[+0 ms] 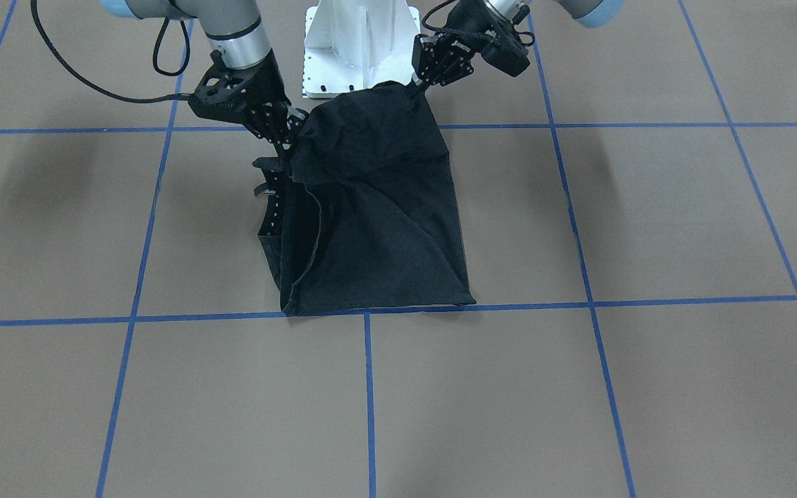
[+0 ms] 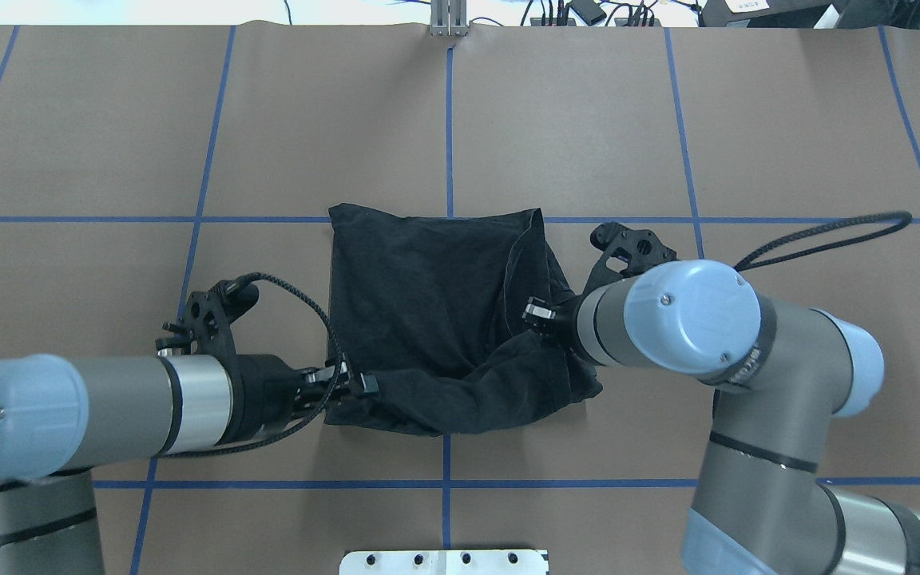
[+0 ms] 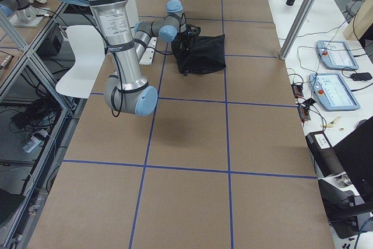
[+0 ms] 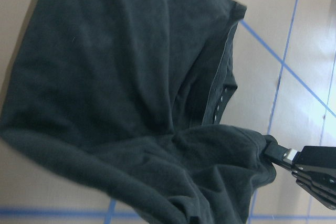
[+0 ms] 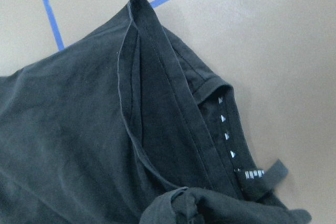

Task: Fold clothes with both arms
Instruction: 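Lift both near corners and carry them away from the robot, folding the shirt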

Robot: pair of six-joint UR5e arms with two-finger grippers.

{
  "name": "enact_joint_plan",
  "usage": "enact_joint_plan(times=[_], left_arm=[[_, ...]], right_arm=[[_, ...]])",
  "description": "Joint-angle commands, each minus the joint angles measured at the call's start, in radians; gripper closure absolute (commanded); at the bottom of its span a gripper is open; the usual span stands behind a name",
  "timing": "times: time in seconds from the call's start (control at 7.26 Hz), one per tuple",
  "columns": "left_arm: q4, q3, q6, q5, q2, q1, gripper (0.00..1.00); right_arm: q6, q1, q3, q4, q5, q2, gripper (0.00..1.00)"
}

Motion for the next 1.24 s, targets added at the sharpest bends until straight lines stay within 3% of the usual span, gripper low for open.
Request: enact_joint_plan(times=[0.0,0.55,0.83,1.1], left_arm=[[0.013,0.081,0.079,-0.004,-0.041,-0.088,1.0],[0.008,0.249,0.171,-0.056,-0.125,-0.194,1.0],[0.002,0.338,0.211,-0.054,-0.174,-0.212,1.0],[-0.005,0.386,0.265,-0.053,-0.176,-0.245,1.0]], right_arm=[[-0.045,0.069,-0.084,0.006,0.009,0.03,1.0],[-0.082,0.117,-0.223,0.008,0.009,0.139,1.0],[-0.086,0.149,-0.378,0.008,0.013,0.258,1.0],[-0.105,0.172,-0.464,0.011,0.016,0.305,1.0]])
